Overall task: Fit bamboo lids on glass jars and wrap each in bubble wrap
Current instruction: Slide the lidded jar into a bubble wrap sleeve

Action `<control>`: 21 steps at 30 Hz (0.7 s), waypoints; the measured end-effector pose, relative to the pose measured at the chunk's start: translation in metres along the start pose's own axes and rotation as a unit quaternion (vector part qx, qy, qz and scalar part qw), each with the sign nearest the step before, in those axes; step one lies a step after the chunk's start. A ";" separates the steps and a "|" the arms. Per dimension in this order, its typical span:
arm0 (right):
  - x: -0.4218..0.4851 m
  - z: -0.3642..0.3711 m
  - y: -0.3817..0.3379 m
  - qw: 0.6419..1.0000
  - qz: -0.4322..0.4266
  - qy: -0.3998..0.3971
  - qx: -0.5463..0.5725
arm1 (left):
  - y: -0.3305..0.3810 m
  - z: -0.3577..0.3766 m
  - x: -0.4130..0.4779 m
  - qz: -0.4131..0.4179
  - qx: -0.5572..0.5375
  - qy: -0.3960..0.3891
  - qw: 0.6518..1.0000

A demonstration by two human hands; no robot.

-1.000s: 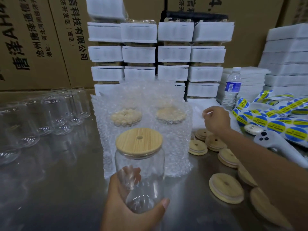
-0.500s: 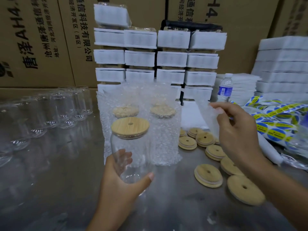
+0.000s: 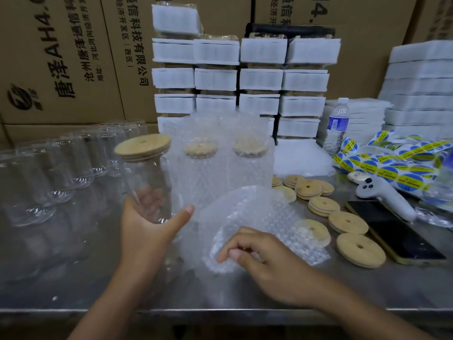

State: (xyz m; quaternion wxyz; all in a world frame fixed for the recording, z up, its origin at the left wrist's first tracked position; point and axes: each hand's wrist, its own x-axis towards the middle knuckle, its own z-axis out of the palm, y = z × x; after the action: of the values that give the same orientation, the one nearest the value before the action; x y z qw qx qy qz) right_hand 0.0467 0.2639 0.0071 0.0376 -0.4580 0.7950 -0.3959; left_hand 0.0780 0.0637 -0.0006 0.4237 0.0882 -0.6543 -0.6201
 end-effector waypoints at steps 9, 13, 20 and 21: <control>0.011 0.010 -0.011 0.999 0.012 -0.041 0.005 | 0.027 -0.005 -0.004 0.025 0.006 -0.015 1.000; 0.013 -0.008 -0.014 0.980 0.010 0.164 0.116 | 0.034 0.009 -0.013 0.028 0.008 -0.055 0.998; 0.020 -0.022 -0.020 0.958 -0.017 0.230 0.170 | 0.030 0.063 -0.045 -0.005 0.013 -0.167 0.986; 0.021 -0.024 -0.020 0.953 -0.007 0.245 0.181 | 0.029 0.071 -0.050 0.000 0.016 -0.173 0.985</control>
State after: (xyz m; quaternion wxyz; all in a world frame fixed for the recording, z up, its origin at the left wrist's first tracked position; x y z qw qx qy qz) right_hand 0.0385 0.2568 0.0426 -0.0789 -0.3379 0.6919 -0.6332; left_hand 0.0738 0.1542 0.0123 0.3023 -0.0138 -0.7276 -0.6157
